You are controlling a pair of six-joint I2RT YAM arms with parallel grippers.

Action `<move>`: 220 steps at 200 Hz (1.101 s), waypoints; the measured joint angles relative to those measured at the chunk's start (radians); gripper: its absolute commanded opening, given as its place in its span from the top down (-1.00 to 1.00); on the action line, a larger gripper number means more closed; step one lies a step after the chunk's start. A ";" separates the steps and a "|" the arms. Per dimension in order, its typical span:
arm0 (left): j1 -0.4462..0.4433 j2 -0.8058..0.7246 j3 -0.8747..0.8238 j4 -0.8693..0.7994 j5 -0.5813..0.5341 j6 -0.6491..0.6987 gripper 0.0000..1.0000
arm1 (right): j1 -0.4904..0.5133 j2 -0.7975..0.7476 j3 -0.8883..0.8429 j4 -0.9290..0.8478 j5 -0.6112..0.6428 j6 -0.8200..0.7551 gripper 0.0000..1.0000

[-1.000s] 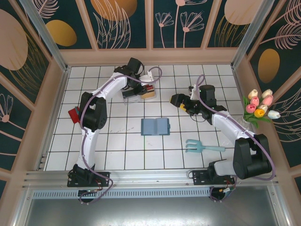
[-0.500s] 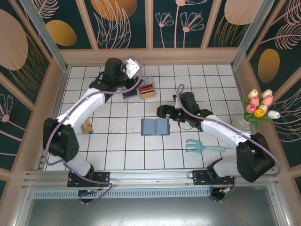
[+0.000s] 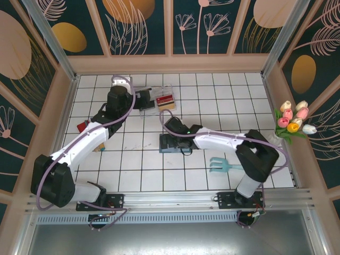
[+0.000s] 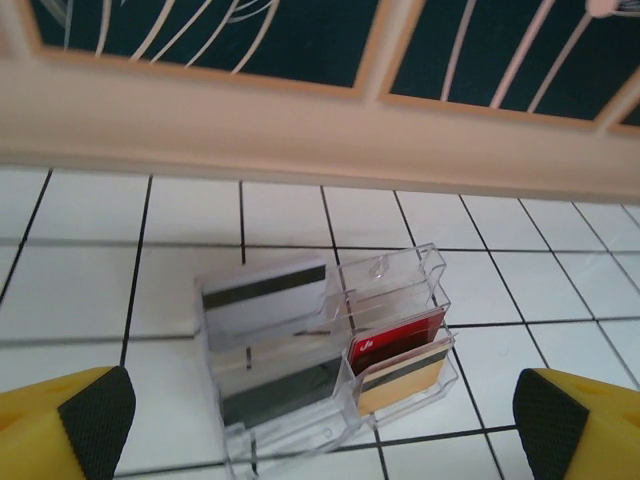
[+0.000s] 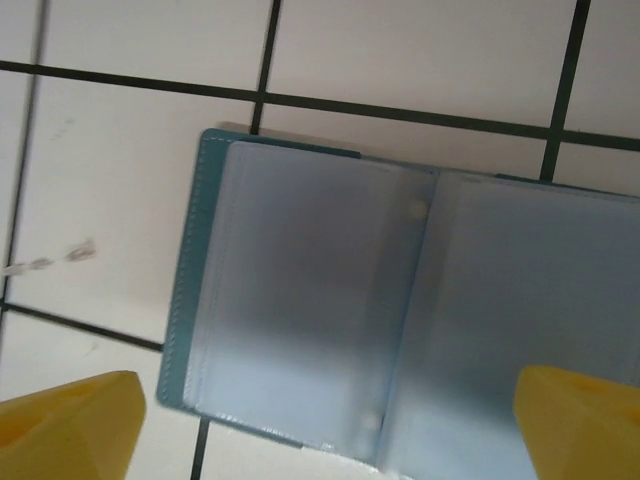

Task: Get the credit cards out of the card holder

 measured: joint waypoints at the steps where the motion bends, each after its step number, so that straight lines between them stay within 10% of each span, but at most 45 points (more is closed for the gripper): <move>1: 0.000 -0.001 -0.002 -0.001 -0.001 -0.008 -0.97 | 0.000 0.003 0.002 -0.002 0.001 0.001 -0.98; 89: 0.013 -0.050 -0.169 -0.049 0.042 -0.253 -0.97 | 0.017 0.233 0.190 -0.116 0.072 0.036 -0.93; 220: 0.018 -0.121 -0.356 -0.046 -0.003 -0.354 -0.97 | -0.065 0.140 0.055 0.028 -0.087 0.036 -0.21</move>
